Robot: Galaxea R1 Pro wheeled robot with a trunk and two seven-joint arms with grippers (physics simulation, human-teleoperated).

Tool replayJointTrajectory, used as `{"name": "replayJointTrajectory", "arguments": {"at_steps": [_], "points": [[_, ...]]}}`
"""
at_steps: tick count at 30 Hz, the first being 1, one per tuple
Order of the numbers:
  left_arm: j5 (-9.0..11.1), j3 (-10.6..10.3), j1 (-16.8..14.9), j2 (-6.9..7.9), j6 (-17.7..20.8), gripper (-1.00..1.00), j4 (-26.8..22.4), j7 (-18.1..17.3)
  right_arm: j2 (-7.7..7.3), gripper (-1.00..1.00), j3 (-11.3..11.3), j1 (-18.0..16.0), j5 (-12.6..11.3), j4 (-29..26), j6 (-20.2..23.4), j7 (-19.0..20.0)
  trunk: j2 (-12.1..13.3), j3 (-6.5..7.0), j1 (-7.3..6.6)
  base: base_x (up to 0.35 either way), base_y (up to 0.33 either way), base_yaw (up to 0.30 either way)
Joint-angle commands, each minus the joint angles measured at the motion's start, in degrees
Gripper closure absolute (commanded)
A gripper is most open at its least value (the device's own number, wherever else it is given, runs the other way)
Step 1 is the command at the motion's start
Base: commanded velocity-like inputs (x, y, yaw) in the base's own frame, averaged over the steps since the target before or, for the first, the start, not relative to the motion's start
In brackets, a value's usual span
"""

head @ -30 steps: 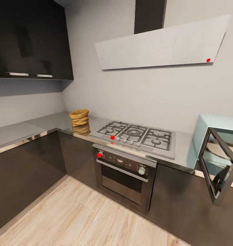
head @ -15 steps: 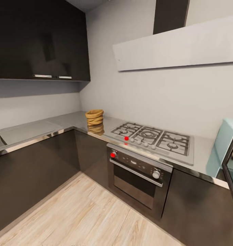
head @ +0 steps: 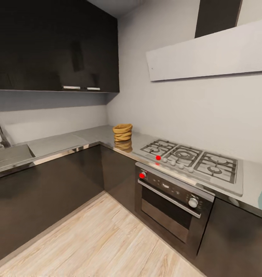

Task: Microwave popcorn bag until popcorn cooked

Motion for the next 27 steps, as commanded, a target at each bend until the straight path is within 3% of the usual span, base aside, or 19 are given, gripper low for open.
{"name": "replayJointTrajectory", "arguments": {"at_steps": [1,8,16,27], "points": [[0.24,0.33,-0.01,-0.06,-0.08,-1.0,-0.02,0.04,0.05,-1.0,-0.35,-0.08,0.54,0.19,-0.26,0.12,-0.03,-0.02,0.0,0.0,0.0,0.27],[0.24,0.33,-0.01,-0.08,-0.08,-1.0,-0.01,0.04,0.16,-1.0,-0.35,-0.08,0.45,0.19,-0.02,0.13,-0.03,0.18,0.0,0.0,0.0,0.261],[0.18,0.16,-0.01,0.08,0.0,-1.0,-0.02,-0.53,-0.33,-1.0,-0.35,-0.08,0.61,0.1,0.1,0.23,-0.03,0.19,0.0,0.014,0.005,0.012],[0.12,0.15,-0.01,0.09,0.01,-1.0,-0.01,-0.57,-0.45,-1.0,-0.35,-0.08,0.56,0.18,0.27,0.32,-0.03,0.19,0.0,0.27,0.146,0.0]]}}
